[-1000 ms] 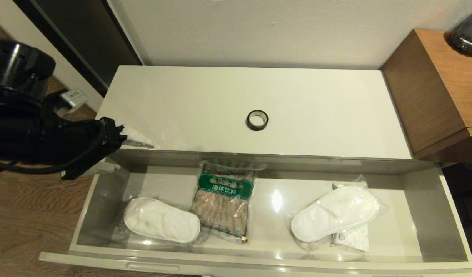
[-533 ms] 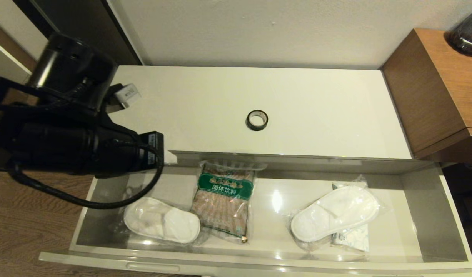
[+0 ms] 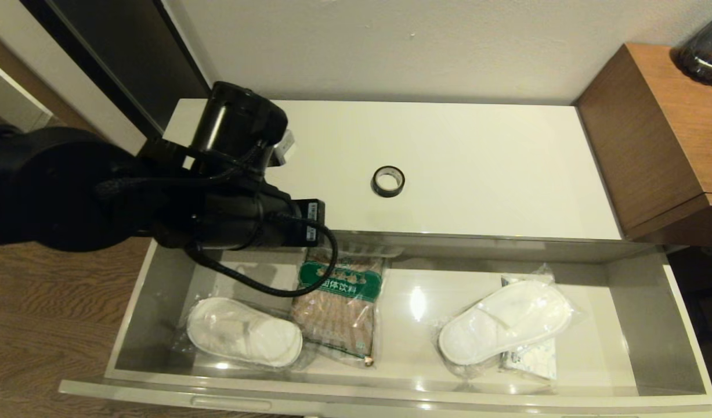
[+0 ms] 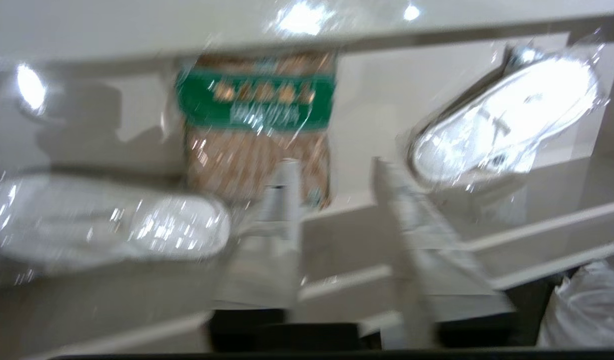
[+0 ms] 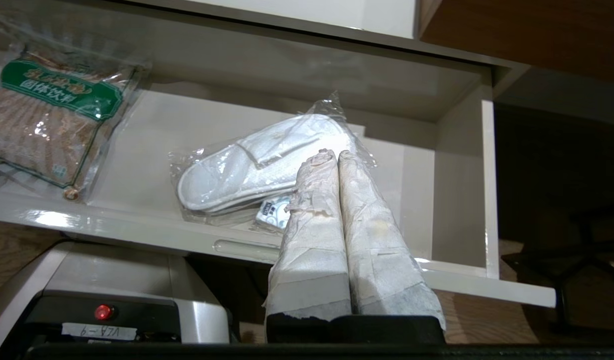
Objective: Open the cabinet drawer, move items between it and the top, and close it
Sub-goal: Pick up the adhesive tape on the table
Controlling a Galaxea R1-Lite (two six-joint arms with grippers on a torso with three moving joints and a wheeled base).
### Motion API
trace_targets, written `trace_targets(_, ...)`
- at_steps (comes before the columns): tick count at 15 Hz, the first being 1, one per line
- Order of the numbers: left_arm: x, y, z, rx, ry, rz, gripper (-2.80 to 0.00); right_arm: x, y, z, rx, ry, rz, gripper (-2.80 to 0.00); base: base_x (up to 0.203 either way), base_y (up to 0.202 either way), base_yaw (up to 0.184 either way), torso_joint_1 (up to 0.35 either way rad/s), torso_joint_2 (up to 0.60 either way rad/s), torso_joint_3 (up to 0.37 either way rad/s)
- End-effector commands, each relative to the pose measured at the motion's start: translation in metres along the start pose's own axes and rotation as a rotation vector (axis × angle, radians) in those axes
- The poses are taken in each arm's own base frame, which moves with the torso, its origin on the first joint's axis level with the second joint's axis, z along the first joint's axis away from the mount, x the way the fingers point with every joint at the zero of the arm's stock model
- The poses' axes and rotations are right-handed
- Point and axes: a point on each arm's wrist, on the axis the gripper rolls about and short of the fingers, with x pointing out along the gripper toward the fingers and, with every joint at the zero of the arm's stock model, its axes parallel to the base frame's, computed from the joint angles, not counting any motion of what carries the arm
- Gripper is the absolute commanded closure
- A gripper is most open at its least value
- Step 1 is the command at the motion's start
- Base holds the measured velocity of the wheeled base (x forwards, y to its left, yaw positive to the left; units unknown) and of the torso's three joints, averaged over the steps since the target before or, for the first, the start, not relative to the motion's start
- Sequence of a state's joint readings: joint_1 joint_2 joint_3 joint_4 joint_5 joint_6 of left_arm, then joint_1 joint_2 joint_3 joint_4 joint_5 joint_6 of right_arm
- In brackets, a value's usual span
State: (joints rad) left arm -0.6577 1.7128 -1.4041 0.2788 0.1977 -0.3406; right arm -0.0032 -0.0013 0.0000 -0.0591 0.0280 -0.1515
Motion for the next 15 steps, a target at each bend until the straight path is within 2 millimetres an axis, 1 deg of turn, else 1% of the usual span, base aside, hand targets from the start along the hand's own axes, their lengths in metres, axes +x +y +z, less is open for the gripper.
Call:
trace_targets(1, 0.025, -0.01, 0.002, 0.011, 0.007, -0.002, -2.8, 0.0, 0.0, 0.0, -0.002, 0.0, 0.001, 0.0, 0.0, 0.0, 0.0, 0.0, 0.0, 0.0)
trace_targets(3, 0.036, -0.022, 0.016, 0.007, -0.035, -0.021, -2.8, 0.0, 0.0, 0.0, -0.002, 0.0, 0.001, 0.0, 0.0, 0.0, 0.0, 0.0, 0.0, 0.0)
trace_targets(4, 0.04, -0.027, 0.018, 0.008, -0.043, -0.025, -2.8, 0.0, 0.0, 0.0, -0.002, 0.0, 0.001, 0.0, 0.0, 0.0, 0.0, 0.0, 0.0, 0.0)
trace_targets(6, 0.04, -0.027, 0.018, 0.009, -0.043, -0.025, -2.8, 0.0, 0.0, 0.0, -0.002, 0.0, 0.001, 0.0, 0.0, 0.0, 0.0, 0.0, 0.0, 0.0)
trace_targets(7, 0.044, -0.032, 0.019, 0.021, -0.056, -0.005, -2.8, 0.0, 0.0, 0.0, -0.001, 0.0, 0.001, 0.0, 0.0, 0.0, 0.0, 0.0, 0.0, 0.0)
trace_targets(9, 0.073, -0.048, 0.021, 0.045, -0.08, 0.044, -2.8, 0.0, 0.0, 0.0, 0.0, 0.0, 0.001, 0.0, 0.0, 0.0, 0.0, 0.0, 0.0, 0.0)
trace_targets(10, 0.082, -0.054, 0.023, 0.053, -0.096, 0.06, -2.8, 0.0, 0.0, 0.0, 0.0, 0.0, 0.001, 0.0, 0.0, 0.0, 0.0, 0.0, 0.0, 0.0)
trace_targets(12, 0.085, -0.058, 0.023, 0.058, -0.106, 0.074, -2.8, 0.0, 0.0, 0.0, 0.0, 0.0, 0.001, 0.0, 0.0, 0.0, 0.0, 0.0, 0.0, 0.0)
trace_targets(13, 0.093, -0.061, 0.024, 0.055, -0.116, 0.082, -2.8, 0.0, 0.0, 0.0, 0.0, 0.0, 0.001, 0.0, 0.0, 0.0, 0.0, 0.0, 0.0, 0.0)
trace_targets(15, 0.103, -0.067, 0.026, 0.058, -0.135, 0.089, -2.8, 0.0, 0.0, 0.0, -0.002, 0.0, 0.001, 0.0, 0.0, 0.0, 0.0, 0.0, 0.0, 0.0)
